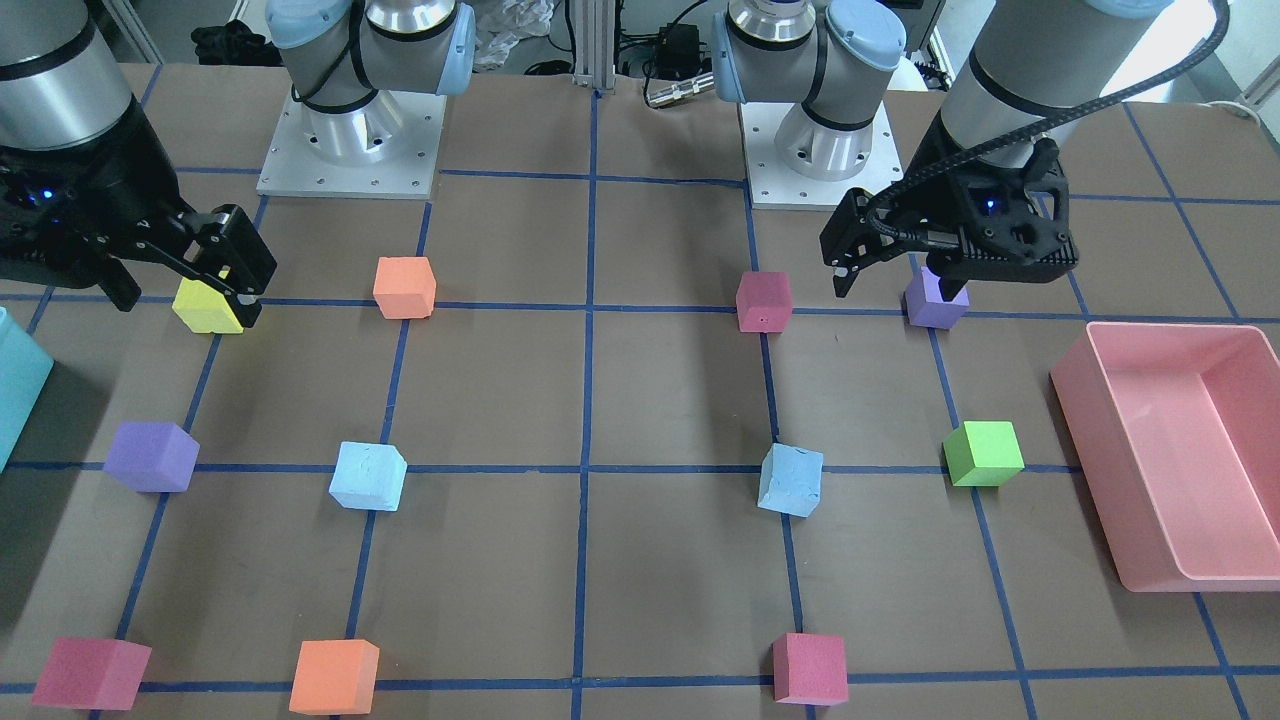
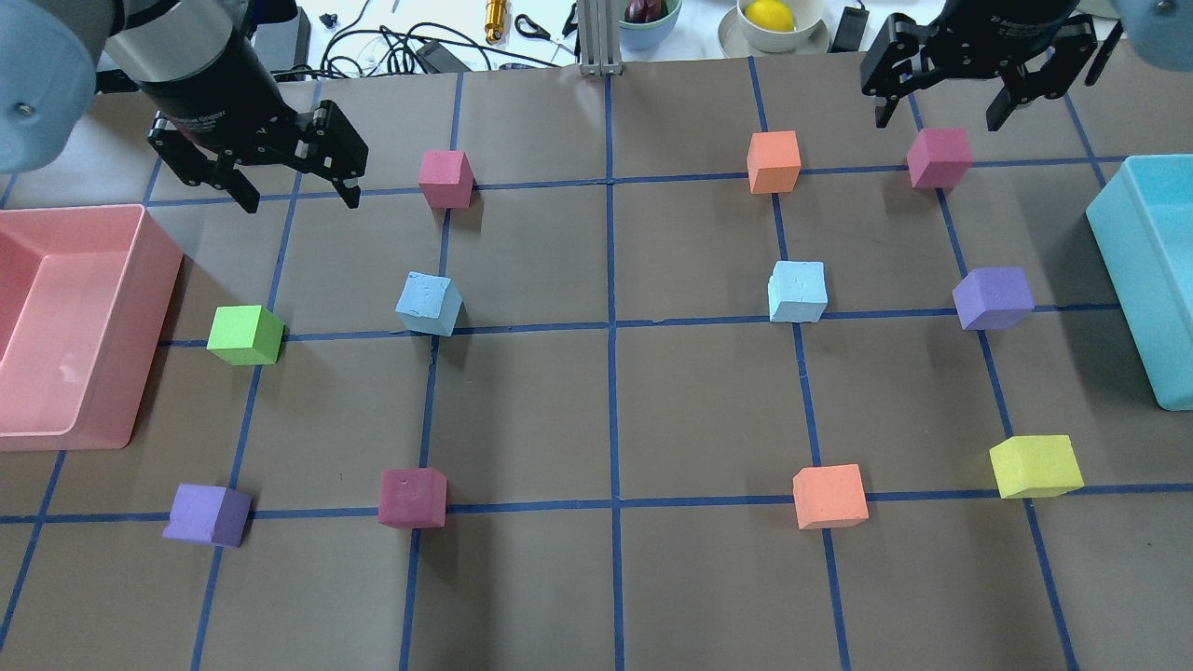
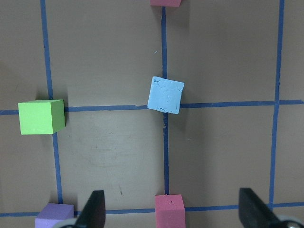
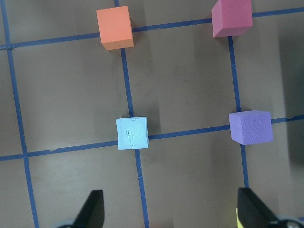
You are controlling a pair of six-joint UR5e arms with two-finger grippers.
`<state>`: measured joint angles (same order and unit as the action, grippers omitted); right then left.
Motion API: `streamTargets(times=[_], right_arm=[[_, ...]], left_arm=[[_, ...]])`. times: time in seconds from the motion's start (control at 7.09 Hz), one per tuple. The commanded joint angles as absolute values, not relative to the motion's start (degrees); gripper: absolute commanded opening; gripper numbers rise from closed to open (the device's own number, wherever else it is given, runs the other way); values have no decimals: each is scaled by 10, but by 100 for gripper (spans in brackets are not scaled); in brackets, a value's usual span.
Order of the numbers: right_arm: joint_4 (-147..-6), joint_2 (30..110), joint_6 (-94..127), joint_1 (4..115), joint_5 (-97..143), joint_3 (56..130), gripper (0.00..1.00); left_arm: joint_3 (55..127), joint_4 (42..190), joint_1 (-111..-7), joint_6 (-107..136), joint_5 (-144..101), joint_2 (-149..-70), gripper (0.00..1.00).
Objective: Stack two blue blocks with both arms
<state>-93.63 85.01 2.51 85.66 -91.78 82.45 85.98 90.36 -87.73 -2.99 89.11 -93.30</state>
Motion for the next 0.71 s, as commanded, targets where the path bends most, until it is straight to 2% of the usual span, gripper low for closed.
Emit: streamTargets(times=[0.0, 0.56], right_arm=[[-933, 846, 24, 857, -923, 823, 100], [-933, 849, 25, 864, -922, 824, 100]], left_arm=[[859, 904, -878, -31, 891, -939, 100], [860, 904, -878, -30, 891, -939, 100]])
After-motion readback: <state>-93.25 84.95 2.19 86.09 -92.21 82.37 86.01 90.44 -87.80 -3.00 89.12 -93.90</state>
